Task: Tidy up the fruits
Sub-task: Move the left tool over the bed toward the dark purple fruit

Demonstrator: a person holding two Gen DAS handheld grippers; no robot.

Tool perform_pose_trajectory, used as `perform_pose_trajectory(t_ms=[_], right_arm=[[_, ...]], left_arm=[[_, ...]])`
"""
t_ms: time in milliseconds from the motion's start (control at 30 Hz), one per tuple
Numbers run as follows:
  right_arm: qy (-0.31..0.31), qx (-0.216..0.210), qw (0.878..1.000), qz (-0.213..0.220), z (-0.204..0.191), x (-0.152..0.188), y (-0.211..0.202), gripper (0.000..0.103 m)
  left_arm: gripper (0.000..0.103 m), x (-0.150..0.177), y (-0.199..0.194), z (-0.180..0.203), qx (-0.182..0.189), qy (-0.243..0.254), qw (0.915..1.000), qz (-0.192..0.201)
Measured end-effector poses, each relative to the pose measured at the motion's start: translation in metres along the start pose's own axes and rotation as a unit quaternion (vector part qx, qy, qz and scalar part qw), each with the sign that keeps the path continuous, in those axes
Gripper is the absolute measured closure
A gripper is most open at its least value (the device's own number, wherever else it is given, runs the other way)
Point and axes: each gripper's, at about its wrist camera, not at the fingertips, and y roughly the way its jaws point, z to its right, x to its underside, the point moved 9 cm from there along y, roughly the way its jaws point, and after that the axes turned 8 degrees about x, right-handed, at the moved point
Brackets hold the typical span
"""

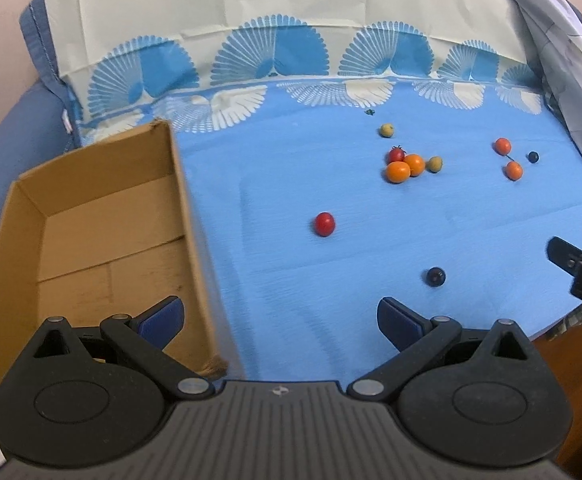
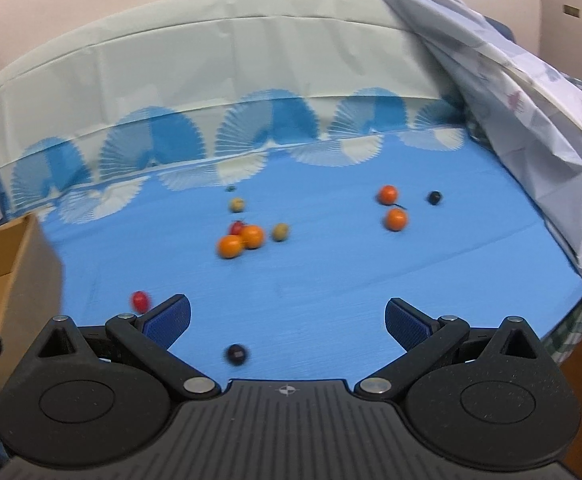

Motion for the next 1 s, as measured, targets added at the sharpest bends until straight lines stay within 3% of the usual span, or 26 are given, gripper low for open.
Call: perform_pose_trajectory(t_ms=[300, 567, 767, 1000], right_arm=[[0.023, 0.064, 0.998, -0.008, 0.082, -0.011, 0.071, 0.0], [0.071, 0.114, 0.991, 0.003, 0.183, -0.07, 0.201, 0.0], [0.105, 0.142, 0.984, -0.015, 0.226, -0.101, 0.319, 0.001], [0.093, 0.152, 0.983, -0.052, 0.228, -0.094, 0.415, 0.001]], left_arm=[[0.0, -0.014, 0.072, 0.05, 0.048, 0.007, 0.998, -0.041], [0.0, -0.017, 0.161, 0.133, 0.101, 0.069, 0.9874, -0.1], [0.0, -0.008, 0.219, 0.152, 0.09, 0.096, 0.9811, -0.141], [0.0, 0.005, 0.254, 0.145, 0.08, 0.097, 0.9758, -0.179]])
